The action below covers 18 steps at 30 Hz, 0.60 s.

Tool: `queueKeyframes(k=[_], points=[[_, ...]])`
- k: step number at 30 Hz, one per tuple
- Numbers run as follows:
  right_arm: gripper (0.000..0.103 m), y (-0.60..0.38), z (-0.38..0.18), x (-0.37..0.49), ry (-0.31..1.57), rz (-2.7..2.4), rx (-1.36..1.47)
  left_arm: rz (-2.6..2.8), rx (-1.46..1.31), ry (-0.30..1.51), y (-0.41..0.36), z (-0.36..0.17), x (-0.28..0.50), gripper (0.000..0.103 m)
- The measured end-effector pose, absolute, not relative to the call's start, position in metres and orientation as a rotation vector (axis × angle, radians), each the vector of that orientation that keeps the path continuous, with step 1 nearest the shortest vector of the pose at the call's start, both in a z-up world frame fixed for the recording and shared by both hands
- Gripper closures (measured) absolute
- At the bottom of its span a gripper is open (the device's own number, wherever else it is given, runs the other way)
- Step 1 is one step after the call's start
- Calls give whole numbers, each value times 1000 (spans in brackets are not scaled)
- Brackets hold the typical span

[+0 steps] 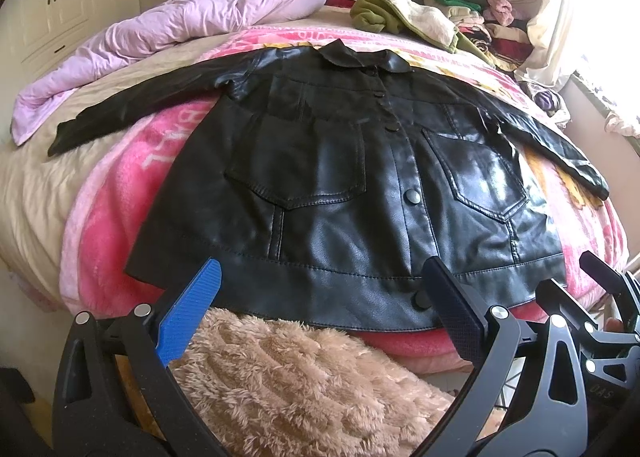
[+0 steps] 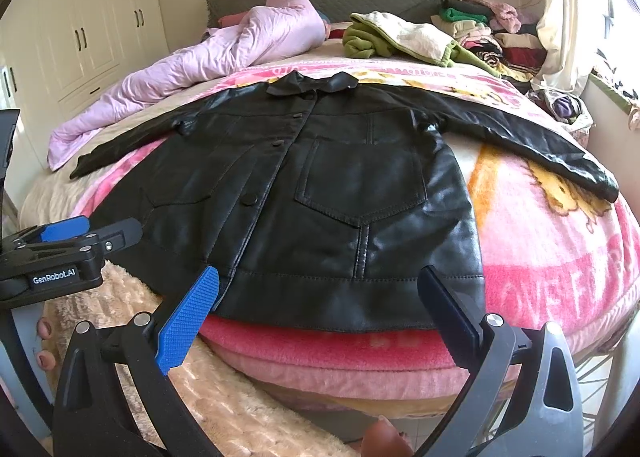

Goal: Fold large clothes

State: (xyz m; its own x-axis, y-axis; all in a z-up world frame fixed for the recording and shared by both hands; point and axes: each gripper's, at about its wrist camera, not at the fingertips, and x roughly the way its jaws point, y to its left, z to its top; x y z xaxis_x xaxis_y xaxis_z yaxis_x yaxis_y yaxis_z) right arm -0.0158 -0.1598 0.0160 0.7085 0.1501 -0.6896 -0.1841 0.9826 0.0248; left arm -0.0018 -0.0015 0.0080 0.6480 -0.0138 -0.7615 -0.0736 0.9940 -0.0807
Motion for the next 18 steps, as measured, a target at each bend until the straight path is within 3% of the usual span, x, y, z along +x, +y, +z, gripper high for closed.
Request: queueKeyframes(k=[18], points=[[4, -161, 18, -16, 753, 179, -46, 28, -106, 868, -4, 11, -1, 9]])
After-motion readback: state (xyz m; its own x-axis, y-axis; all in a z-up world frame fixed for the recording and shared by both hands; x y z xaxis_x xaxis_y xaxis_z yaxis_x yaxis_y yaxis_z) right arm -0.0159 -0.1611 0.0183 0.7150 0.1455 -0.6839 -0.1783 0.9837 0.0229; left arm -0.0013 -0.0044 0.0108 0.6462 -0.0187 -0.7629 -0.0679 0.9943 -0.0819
